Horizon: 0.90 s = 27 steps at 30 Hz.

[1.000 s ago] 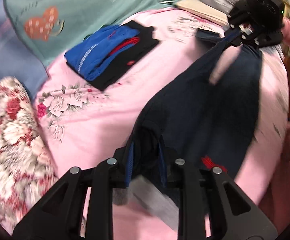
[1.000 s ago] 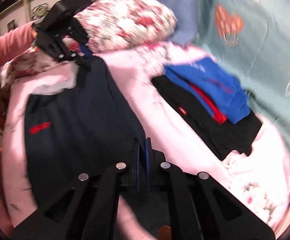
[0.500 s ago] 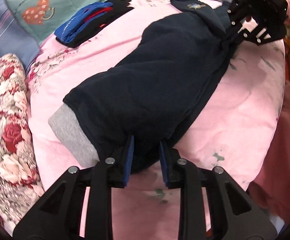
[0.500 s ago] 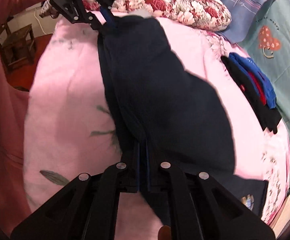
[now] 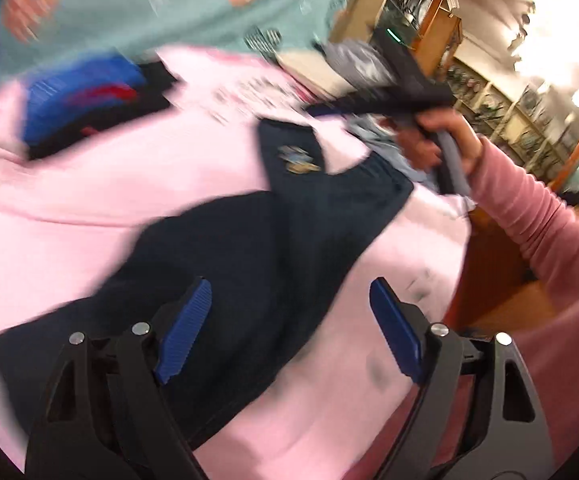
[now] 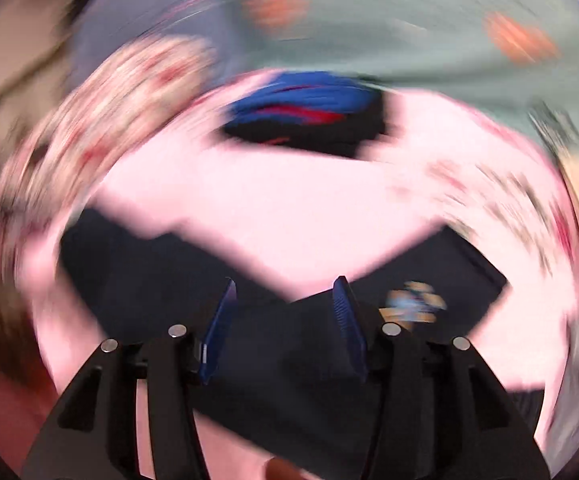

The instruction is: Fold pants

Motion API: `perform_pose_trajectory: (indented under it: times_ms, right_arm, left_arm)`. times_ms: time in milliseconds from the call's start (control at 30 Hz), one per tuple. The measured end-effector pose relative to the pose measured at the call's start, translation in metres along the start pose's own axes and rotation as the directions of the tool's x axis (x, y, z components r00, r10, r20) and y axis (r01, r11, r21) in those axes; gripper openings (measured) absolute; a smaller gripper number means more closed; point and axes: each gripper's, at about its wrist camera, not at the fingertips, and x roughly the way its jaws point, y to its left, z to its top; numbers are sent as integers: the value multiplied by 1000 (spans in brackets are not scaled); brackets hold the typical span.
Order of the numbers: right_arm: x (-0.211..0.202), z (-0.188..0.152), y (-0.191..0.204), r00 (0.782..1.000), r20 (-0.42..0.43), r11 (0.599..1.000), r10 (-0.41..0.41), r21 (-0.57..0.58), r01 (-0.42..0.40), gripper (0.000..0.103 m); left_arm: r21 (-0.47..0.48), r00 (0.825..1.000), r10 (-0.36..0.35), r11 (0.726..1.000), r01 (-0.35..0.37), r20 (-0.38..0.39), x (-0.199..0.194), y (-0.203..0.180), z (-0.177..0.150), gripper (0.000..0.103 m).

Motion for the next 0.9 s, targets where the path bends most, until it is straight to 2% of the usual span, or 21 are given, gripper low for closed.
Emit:
perform_pose_trajectory:
  times_ms: [67,100,133,200,233,300,400,433,500,533,567,600,633,667,733,767,800,867,900]
  right_arm:
    - [23,26,-38,997,-68,980,-34,192,46,54]
    - [31,30,-46,995,-88,970,-51,234,70,54]
    - [43,39,-55,991,-116,956,-73,276,102,54]
    - [70,56,-70,968,-180,924,-173,311,223,54]
    - [83,61,-75,955,-210,908,-207,321,268,54]
    - [111,65,-88,922,-295,882,-251,322,344,54]
    - [139,59,-96,902,-378,867,-208,356,349,54]
    - [147,57,-94,889,-401,862,-220,348,370,54]
    - [148,56,-88,881,-393,864,-264,310,398,54]
    - [147,54,-87,877,-392,864,-278,296,407,44]
    - [145,53,-86,866,-393,862,-308,270,429,19]
    - [141,53,-87,866,-391,865,-310,261,428,12]
    - [135,53,-86,877,-384,873,-289,271,406,5]
    - [121,54,-88,894,-358,879,-269,288,380,4]
    - [84,60,-87,942,-258,903,-213,316,291,4]
    - [47,60,-89,976,-163,916,-145,350,195,4]
    - [21,57,-91,990,-101,919,-99,372,130,4]
    - [-38,40,-99,999,49,918,-11,396,-9,1]
    - [-70,25,-106,991,136,914,14,399,-68,0]
  left_arm:
    - [-36,997,-50,998,48,-66,45,-3,12,74]
    - [-47,994,-69,997,65,-88,60,-3,15,70]
    - [-56,991,-77,996,71,-113,76,-4,18,60]
    - [-73,984,-76,995,65,-163,103,-4,20,50]
    - [-90,979,-91,993,75,-183,114,-4,18,50]
    - [-81,980,-85,994,72,-179,118,-5,16,50]
    - [-85,980,-91,993,77,-177,113,-3,15,50]
    - [-89,980,-91,993,77,-176,114,-2,15,48]
    - [-85,982,-76,994,62,-175,115,-1,15,42]
    - [-85,982,-72,995,58,-174,116,0,17,37]
    - [-89,983,-65,995,50,-174,115,1,17,34]
    - [-97,983,-59,994,43,-176,115,3,18,30]
    - [-101,983,-55,994,38,-176,115,5,18,28]
    - [-109,984,-50,994,32,-170,113,6,20,27]
    - [-103,987,-42,994,26,-153,108,2,22,27]
    - [-87,989,-40,996,28,-139,103,-3,22,27]
    - [-69,991,-45,997,36,-127,99,-9,22,27]
    - [-46,991,-62,997,57,-117,95,-20,20,27]
    - [-32,991,-66,998,62,-117,96,-26,17,27]
